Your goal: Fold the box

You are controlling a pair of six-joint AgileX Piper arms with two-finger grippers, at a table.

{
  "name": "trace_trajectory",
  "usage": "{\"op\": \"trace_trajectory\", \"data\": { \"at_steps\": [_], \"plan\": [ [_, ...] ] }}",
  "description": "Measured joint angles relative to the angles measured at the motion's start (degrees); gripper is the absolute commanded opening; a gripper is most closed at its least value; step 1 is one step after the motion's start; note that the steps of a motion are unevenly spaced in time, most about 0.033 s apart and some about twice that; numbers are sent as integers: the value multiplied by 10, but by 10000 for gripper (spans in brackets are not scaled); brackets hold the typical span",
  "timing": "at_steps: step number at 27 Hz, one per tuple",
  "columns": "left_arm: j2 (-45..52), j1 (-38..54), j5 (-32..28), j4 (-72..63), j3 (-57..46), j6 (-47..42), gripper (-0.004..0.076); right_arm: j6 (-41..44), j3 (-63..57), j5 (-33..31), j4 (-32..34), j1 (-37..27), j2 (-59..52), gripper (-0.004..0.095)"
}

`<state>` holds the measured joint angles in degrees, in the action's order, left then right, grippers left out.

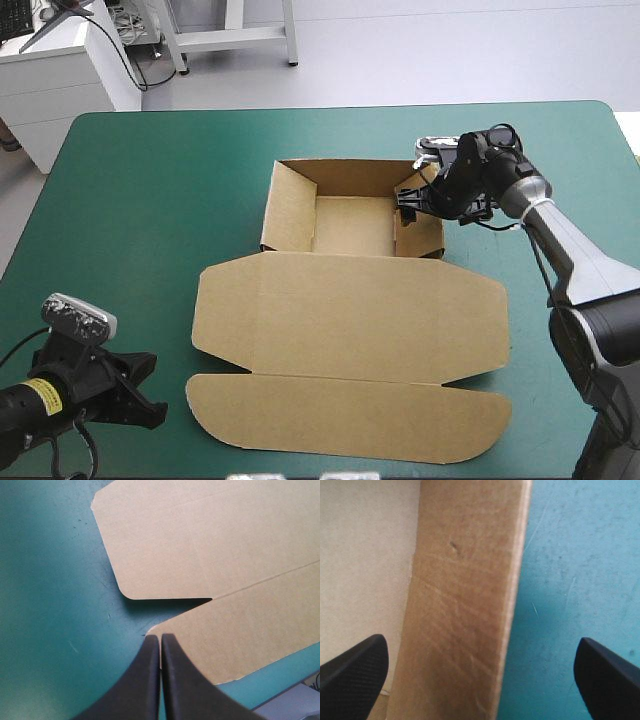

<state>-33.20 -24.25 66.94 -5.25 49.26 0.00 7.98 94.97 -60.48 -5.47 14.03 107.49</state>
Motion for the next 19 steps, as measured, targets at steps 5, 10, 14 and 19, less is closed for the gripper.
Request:
{"op": "trace_trajectory", "data": {
  "at_steps": [5,10,14,19],
  "plan": [
    [24,0,-14,0,-28,0,-8,-2,-1,4,-10,0,18,866],
    [27,0,-21,0,-38,0,-8,-6,-1,1,-19,0,18,301],
    [27,0,-23,0,-38,0,-8,-6,14,-16,-19,0,18,0],
    [27,0,-23,0,-38,0,-8,-9,56,-49,-17,0,20,0]
  ]
}}
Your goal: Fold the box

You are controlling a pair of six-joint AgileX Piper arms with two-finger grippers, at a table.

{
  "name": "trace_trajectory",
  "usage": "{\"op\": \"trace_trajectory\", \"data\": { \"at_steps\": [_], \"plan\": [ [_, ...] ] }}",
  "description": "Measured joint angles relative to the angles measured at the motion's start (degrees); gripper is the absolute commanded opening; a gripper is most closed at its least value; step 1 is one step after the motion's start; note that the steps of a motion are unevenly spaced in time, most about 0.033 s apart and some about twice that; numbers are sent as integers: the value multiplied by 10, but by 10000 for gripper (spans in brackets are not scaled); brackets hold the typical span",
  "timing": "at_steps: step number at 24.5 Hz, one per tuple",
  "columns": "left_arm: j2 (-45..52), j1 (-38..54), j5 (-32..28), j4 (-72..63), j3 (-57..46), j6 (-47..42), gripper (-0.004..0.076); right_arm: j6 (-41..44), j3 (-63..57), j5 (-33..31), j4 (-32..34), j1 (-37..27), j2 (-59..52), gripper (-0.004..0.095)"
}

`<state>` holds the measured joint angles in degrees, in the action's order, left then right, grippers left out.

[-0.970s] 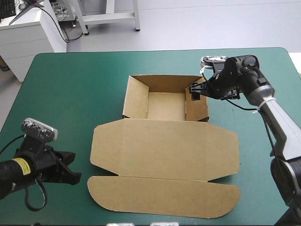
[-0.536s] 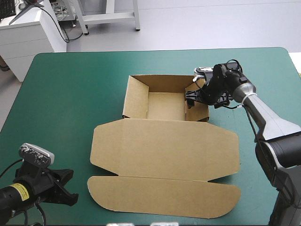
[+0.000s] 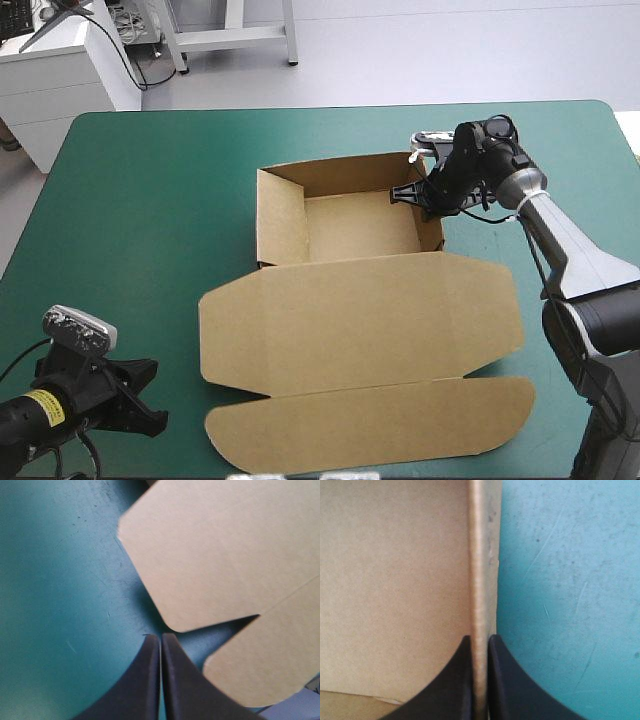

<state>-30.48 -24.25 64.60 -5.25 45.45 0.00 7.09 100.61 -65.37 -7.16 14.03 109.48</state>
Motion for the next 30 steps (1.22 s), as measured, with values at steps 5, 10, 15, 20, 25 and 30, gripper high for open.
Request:
{"op": "trace_trajectory", "data": {
  "at_steps": [5,10,15,20,25,30],
  "plan": [
    [0,0,-1,0,0,0,-8,-16,111,-58,33,-24,-1,0],
    [0,0,-1,0,0,0,-8,-46,178,-59,41,-151,-48,0],
    [0,0,-1,0,0,0,-8,-64,182,-60,50,-277,-68,0],
    [0,0,-2,0,0,0,-8,-78,182,-60,51,-395,-46,0],
    [0,0,0,1,0,0,-8,-79,182,-60,51,-442,-10,0],
    [0,0,9,1,0,0,-8,-79,182,-60,53,-454,32,0]
  ]
}}
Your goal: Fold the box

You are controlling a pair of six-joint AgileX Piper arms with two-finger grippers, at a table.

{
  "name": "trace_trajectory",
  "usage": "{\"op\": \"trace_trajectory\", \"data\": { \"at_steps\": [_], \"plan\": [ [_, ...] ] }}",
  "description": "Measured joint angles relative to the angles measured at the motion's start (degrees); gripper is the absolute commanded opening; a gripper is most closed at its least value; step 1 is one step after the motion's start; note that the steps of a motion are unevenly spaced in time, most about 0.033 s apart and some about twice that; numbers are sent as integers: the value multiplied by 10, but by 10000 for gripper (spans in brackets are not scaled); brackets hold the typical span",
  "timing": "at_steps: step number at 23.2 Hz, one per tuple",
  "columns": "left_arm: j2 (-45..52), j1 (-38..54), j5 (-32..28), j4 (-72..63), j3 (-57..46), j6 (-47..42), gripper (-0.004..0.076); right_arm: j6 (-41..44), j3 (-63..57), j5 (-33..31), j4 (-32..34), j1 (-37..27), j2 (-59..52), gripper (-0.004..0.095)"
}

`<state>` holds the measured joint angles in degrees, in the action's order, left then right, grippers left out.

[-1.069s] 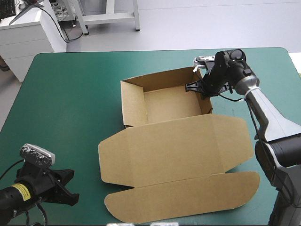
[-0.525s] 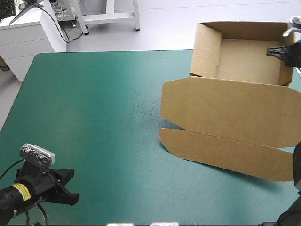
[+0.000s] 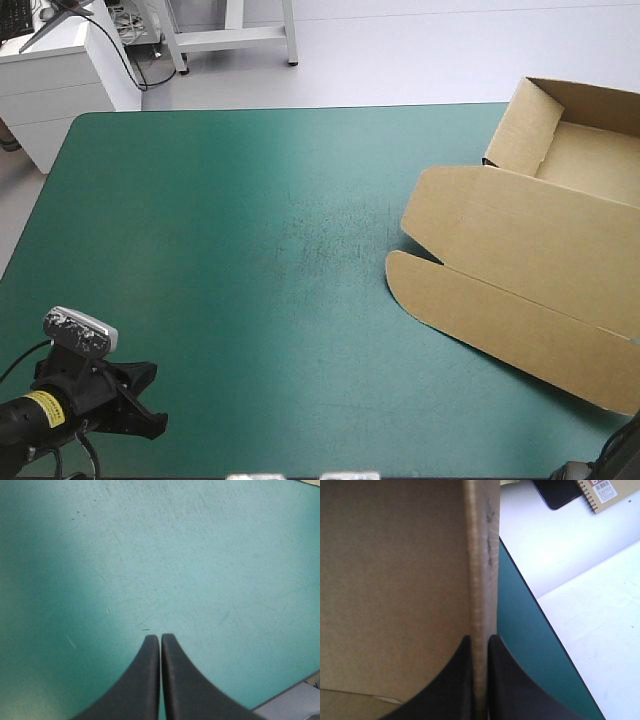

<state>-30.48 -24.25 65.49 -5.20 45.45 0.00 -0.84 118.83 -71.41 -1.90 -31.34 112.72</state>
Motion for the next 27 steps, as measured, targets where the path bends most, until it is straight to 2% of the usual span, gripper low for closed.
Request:
{"op": "trace_trajectory", "data": {
  "at_steps": [8,11,12,13,14,15,16,17,18,21,24,25,27],
  "plan": [
    [0,0,11,0,0,0,-8,0,-1,0,24,-2,37,9],
    [0,0,16,0,0,0,-8,-3,-2,0,26,-2,42,112],
    [0,0,17,0,0,0,-8,-4,-3,0,26,-3,43,183],
    [0,0,19,0,0,0,-8,-4,-4,0,26,-3,43,369],
    [0,0,20,0,0,0,-8,-4,-4,0,19,-3,43,482],
    [0,0,21,0,0,0,-8,-4,-4,0,19,-3,43,705],
    [0,0,21,0,0,0,-8,-4,-5,0,19,-3,43,782],
    [0,0,21,0,0,0,-8,-4,-5,0,19,-3,43,916],
    [0,0,21,0,0,0,-8,-4,-5,1,10,-3,42,940],
    [0,0,21,1,0,0,-8,-6,-13,0,-5,-3,24,928],
    [0,0,21,3,0,3,-8,-21,-42,1,-64,-3,-44,925],
    [0,0,21,7,0,3,-8,-34,-65,1,-102,-2,-79,911],
    [0,0,21,23,0,3,-8,-43,-109,1,-142,11,-138,786]
  ]
}}
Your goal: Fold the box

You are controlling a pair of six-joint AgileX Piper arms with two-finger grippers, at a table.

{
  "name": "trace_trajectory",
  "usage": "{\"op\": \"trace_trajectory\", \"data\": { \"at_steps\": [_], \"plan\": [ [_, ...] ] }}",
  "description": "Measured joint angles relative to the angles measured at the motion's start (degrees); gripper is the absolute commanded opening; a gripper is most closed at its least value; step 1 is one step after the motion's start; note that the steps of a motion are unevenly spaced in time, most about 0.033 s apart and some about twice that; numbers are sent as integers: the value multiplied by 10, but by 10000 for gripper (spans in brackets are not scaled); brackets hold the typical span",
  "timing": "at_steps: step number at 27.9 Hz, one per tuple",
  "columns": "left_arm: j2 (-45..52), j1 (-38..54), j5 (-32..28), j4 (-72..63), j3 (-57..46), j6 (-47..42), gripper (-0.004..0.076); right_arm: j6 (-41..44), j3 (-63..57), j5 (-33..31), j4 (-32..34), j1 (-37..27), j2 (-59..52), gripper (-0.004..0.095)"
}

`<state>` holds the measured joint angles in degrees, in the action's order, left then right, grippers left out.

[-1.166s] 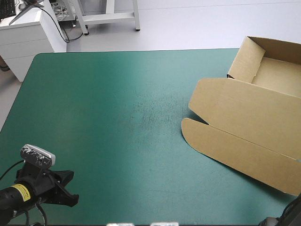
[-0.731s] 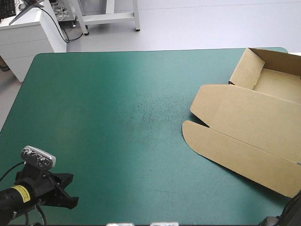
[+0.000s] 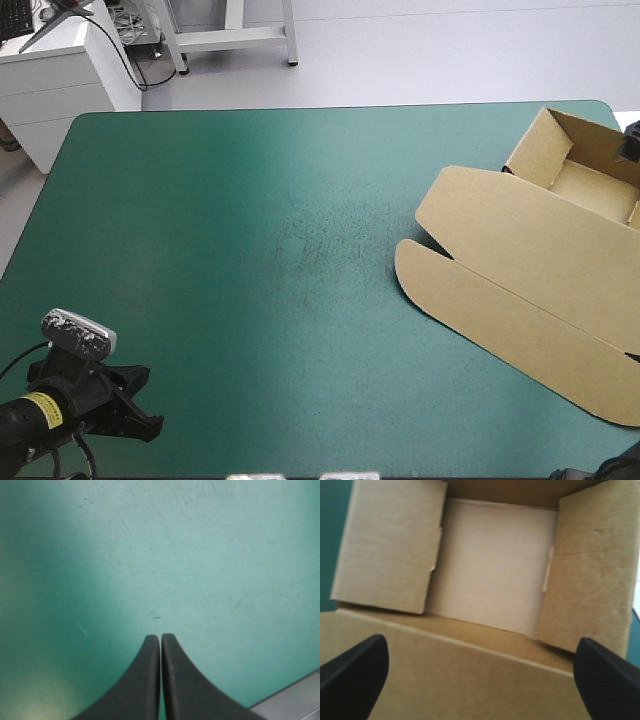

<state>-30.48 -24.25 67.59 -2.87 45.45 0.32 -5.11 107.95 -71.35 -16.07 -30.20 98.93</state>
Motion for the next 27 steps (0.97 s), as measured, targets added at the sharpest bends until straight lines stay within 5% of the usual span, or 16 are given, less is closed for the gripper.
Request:
{"op": "trace_trajectory", "data": {
  "at_steps": [5,15,27],
  "plan": [
    [0,0,-2,46,0,0,-8,-16,-83,0,-13,111,-138,-21],
    [16,0,-19,55,0,-23,-8,-29,-245,56,6,304,-326,0],
    [167,0,-91,54,-65,-28,-8,-107,-553,213,13,379,-615,0]
  ]
}}
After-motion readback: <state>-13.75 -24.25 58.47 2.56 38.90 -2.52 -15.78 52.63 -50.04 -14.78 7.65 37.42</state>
